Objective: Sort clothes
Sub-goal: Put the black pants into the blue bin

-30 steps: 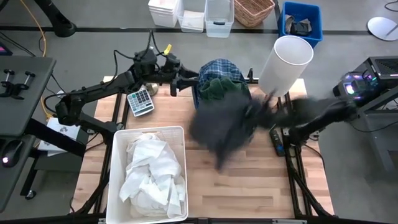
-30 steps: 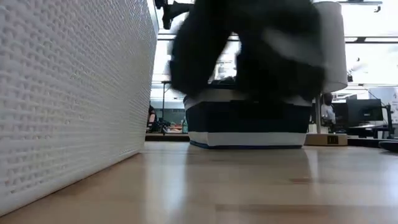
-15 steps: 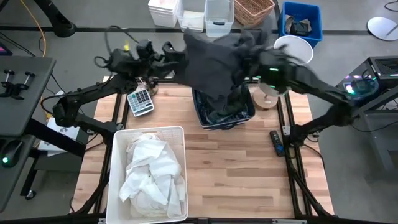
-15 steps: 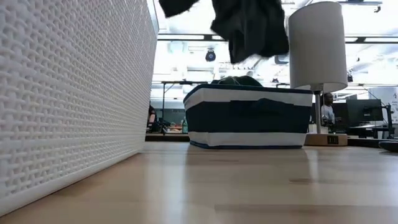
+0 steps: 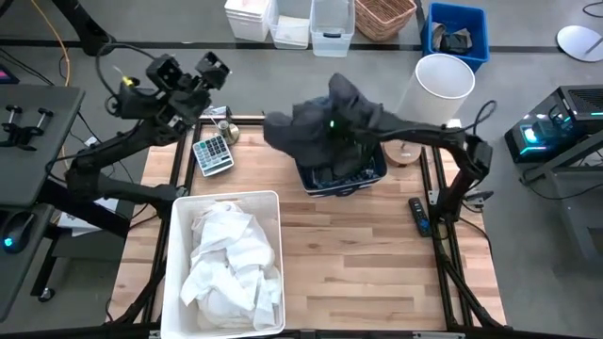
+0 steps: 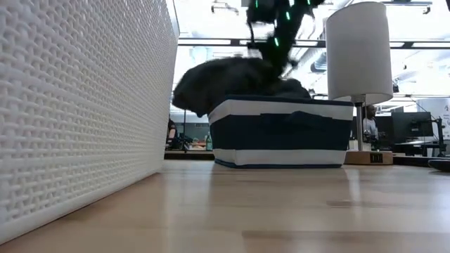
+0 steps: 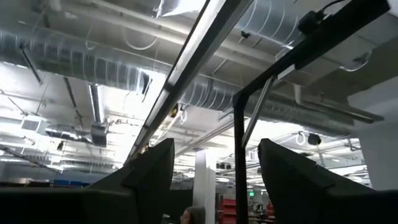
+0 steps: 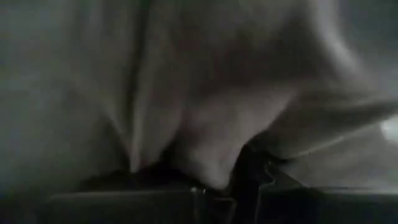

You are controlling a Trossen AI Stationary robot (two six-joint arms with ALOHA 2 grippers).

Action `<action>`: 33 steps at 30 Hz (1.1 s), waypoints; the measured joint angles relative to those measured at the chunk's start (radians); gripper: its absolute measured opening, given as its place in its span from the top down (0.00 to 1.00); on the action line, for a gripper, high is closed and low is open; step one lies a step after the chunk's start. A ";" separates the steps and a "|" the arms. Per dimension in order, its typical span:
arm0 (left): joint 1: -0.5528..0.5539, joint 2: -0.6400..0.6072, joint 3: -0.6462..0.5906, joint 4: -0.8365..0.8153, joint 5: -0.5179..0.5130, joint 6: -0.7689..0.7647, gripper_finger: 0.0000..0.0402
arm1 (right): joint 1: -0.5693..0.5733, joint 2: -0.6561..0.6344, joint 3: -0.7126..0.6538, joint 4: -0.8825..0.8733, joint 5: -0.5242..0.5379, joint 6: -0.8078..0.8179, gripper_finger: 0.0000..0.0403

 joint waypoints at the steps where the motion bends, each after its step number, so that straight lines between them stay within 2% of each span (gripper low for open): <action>1: 0.000 -0.009 0.000 -0.006 0.000 0.000 0.45 | 0.003 0.000 -0.063 0.017 -0.029 0.015 0.94; 8: 0.000 -0.047 0.000 -0.071 0.015 0.001 0.45 | 0.047 -0.021 -0.429 0.250 -0.157 0.174 0.95; 11: 0.000 -0.051 0.000 -0.177 0.039 0.002 0.45 | 0.050 -0.027 -0.500 0.306 -0.194 0.287 0.94; 13: 0.000 -0.049 0.000 -0.284 0.040 0.002 0.45 | 0.056 -0.026 -0.515 0.288 -0.195 0.329 0.89; 19: -0.047 -0.041 0.000 -0.707 0.040 0.125 0.45 | 0.075 -0.055 -0.461 0.134 -0.231 0.274 0.59; 22: -0.107 -0.041 0.000 -0.904 0.039 0.225 0.45 | 0.075 -0.082 -0.383 0.025 -0.251 0.205 0.50; 24: -0.157 -0.041 0.000 -1.011 0.014 0.287 0.45 | 0.069 -0.112 -0.323 -0.044 -0.254 0.157 0.47; 27: -0.252 -0.042 0.000 -1.179 -0.084 0.346 0.46 | 0.056 -0.155 -0.249 -0.090 -0.247 0.120 0.46; 30: -0.360 -0.041 0.000 -1.376 -0.163 0.353 0.50 | 0.040 -0.203 -0.186 -0.112 -0.239 0.095 0.46; 33: -0.495 -0.041 0.000 -1.558 -0.228 0.307 0.59 | 0.017 -0.250 -0.138 -0.114 -0.234 0.084 0.46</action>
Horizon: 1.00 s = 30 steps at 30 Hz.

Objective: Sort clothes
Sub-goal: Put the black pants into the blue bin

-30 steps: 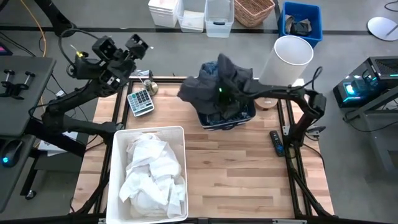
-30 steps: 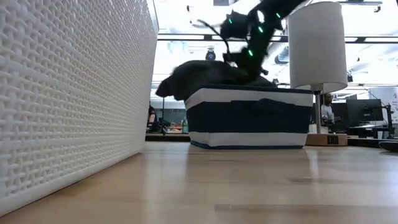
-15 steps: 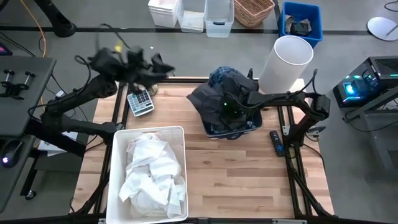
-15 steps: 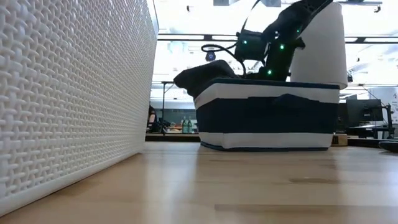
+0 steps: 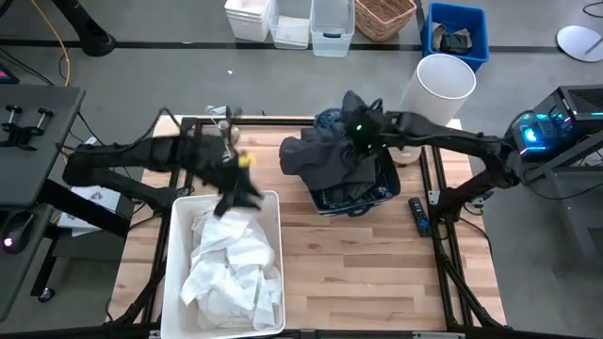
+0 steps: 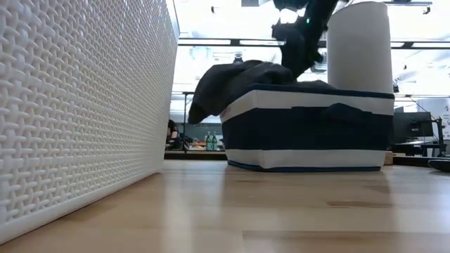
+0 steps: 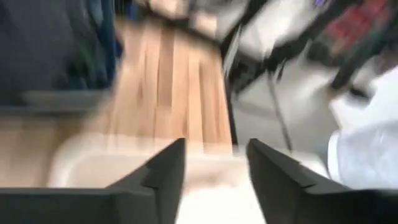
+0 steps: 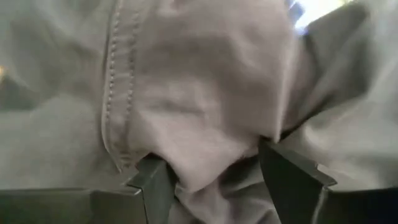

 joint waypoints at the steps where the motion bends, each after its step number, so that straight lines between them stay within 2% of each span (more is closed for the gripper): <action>1: -0.053 0.001 0.000 -0.050 -0.036 -0.023 0.64 | -0.011 -0.015 0.010 0.003 0.003 -0.003 0.46; 4: -0.197 0.008 0.000 -0.137 -0.155 -0.091 0.87 | -0.042 -0.044 0.027 0.005 0.024 -0.005 0.46; 6: -0.279 0.015 0.000 -0.195 -0.277 -0.147 0.96 | -0.059 -0.057 0.028 0.005 0.033 0.002 0.46; 9: -0.362 0.049 0.001 -0.368 -0.443 -0.268 0.98 | -0.078 -0.061 0.027 -0.002 0.033 0.001 0.46; 13: -0.388 0.142 0.000 -0.481 -0.530 -0.369 1.00 | -0.085 -0.062 0.027 -0.006 0.033 -0.008 0.46; 17: -0.326 0.245 0.000 -0.559 -0.628 -0.380 1.00 | -0.084 -0.062 0.027 -0.008 0.020 -0.006 0.46; 21: -0.212 0.313 0.001 -0.575 -0.694 -0.259 1.00 | -0.083 -0.063 0.025 -0.062 -0.096 -0.009 0.46; 26: -0.051 0.353 0.000 -0.392 -0.747 0.006 1.00 | -0.034 -0.059 -0.074 -0.059 -0.160 -0.006 0.46; 30: 0.055 0.374 0.000 -0.204 -0.742 0.201 1.00 | 0.029 -0.063 -0.213 0.052 -0.171 0.034 0.46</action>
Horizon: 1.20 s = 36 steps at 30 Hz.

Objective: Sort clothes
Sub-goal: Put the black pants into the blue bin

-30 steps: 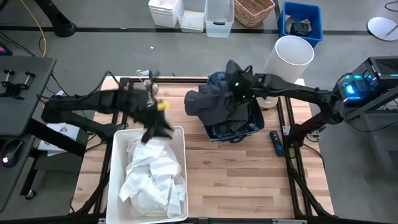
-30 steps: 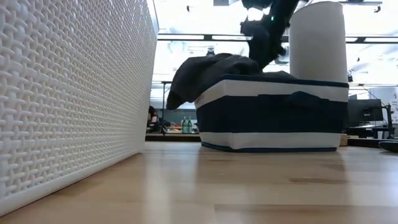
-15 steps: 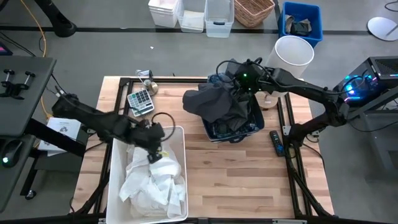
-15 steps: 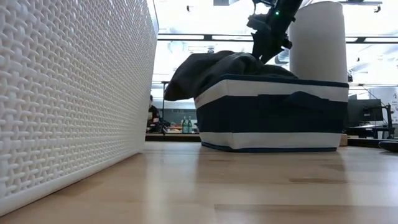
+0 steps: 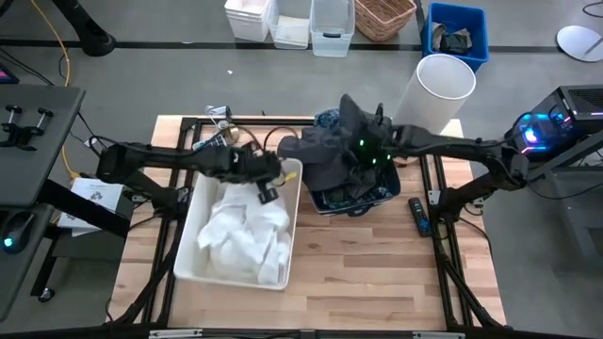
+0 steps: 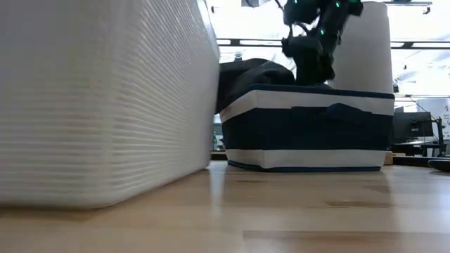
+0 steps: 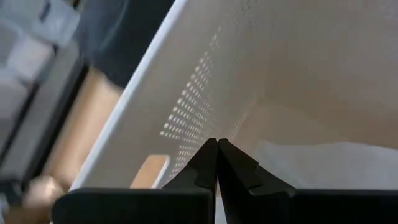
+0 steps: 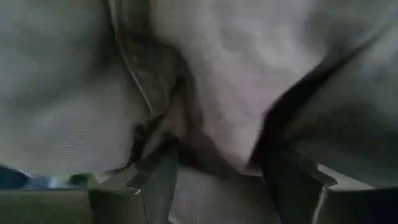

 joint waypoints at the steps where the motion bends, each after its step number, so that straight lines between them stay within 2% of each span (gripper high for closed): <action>1: 0.021 0.009 0.000 0.035 0.004 0.051 1.00 | 0.019 0.000 -0.040 0.033 0.000 0.013 0.46; 6: 0.110 0.043 0.000 0.067 0.002 0.187 1.00 | 0.090 -0.002 -0.226 0.198 0.019 0.134 0.46; 9: 0.162 0.037 -0.002 0.076 -0.016 0.196 1.00 | 0.135 -0.004 -0.303 0.214 0.035 0.167 0.46; 12: 0.226 0.029 -0.002 0.165 -0.030 0.162 1.00 | 0.178 -0.007 -0.335 0.177 0.028 0.174 0.46; 20: 0.377 0.026 0.000 0.327 -0.056 0.183 1.00 | 0.268 -0.002 -0.269 0.122 0.036 0.131 0.46; 25: 0.444 0.026 0.020 0.329 -0.044 0.184 1.00 | 0.302 -0.002 -0.220 0.085 0.037 0.116 0.46; 29: 0.449 0.010 0.060 0.325 0.009 0.202 1.00 | 0.332 -0.002 -0.163 0.001 0.077 0.110 0.46; 36: 0.433 -0.022 0.130 0.242 0.183 0.228 1.00 | 0.356 -0.002 -0.079 -0.174 0.106 0.057 0.46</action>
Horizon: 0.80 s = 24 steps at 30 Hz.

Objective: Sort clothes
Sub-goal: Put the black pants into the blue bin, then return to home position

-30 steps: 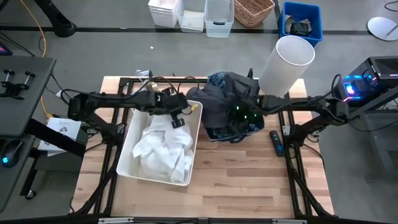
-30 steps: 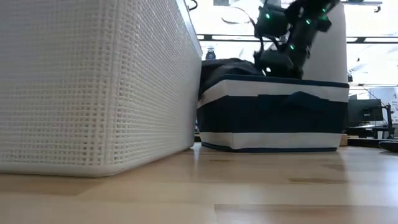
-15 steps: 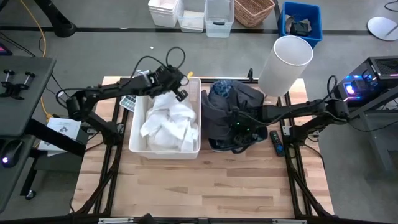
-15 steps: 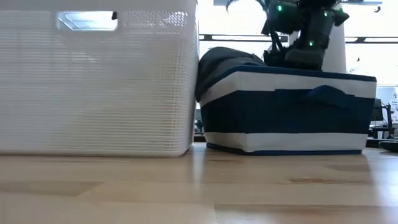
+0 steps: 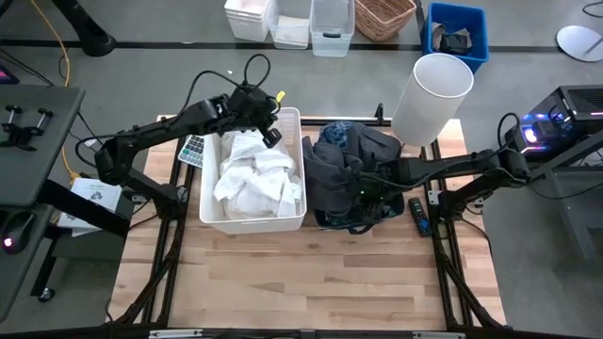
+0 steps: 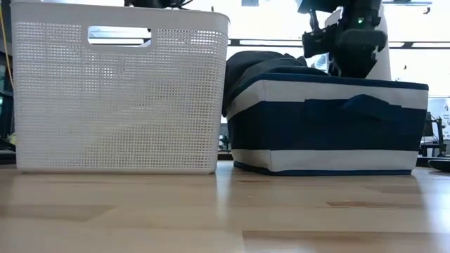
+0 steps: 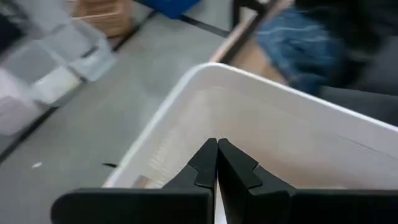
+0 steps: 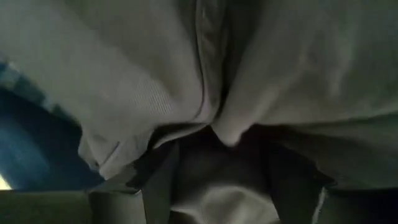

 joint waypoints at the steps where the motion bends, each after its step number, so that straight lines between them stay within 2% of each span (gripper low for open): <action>1: -0.006 -0.008 0.008 -0.022 0.027 0.000 1.00 | 0.001 0.000 0.007 -0.019 0.003 -0.006 0.46; 6: -0.047 -0.089 0.017 -0.089 0.224 -0.002 1.00 | 0.002 -0.014 0.025 -0.054 0.016 -0.015 0.46; 10: -0.102 -0.186 0.000 -0.082 0.367 -0.014 1.00 | 0.002 -0.045 0.026 -0.079 0.011 -0.012 0.53; 13: -0.154 -0.289 -0.078 -0.004 0.383 -0.062 1.00 | 0.008 -0.076 0.026 -0.109 0.011 -0.003 0.62; 16: -0.202 -0.408 -0.206 0.131 0.383 -0.147 1.00 | 0.012 -0.118 0.026 -0.130 0.003 0.045 0.68; 19: -0.246 -0.530 -0.339 0.288 0.383 -0.248 1.00 | 0.012 -0.165 0.026 -0.140 -0.020 0.112 0.69; 24: -0.298 -0.713 -0.530 0.546 0.371 -0.358 1.00 | 0.012 -0.245 0.026 -0.136 -0.031 0.241 0.64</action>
